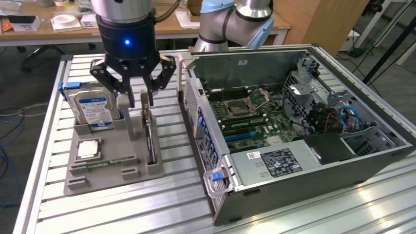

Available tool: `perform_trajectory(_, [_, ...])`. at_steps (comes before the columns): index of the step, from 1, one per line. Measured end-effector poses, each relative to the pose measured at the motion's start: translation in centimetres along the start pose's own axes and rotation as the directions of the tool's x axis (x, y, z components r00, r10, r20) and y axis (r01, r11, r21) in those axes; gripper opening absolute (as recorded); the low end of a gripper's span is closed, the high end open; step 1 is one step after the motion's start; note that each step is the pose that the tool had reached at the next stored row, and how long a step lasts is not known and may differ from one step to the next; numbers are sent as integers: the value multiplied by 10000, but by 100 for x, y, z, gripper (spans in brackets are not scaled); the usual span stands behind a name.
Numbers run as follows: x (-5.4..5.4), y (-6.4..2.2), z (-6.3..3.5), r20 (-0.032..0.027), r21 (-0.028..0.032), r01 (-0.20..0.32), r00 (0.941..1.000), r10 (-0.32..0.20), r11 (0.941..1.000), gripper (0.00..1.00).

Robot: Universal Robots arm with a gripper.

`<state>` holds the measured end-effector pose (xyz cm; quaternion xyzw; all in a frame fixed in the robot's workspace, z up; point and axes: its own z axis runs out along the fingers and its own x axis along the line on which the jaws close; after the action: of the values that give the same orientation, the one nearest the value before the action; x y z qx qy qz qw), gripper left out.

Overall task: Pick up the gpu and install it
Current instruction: 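Pick up the gpu and move the gpu toward the slot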

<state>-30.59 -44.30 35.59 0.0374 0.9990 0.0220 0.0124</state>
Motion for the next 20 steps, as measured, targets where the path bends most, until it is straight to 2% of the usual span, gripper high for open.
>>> perform_trajectory(20, [2,-19,140,0,0,0,10000,0,10000,42])
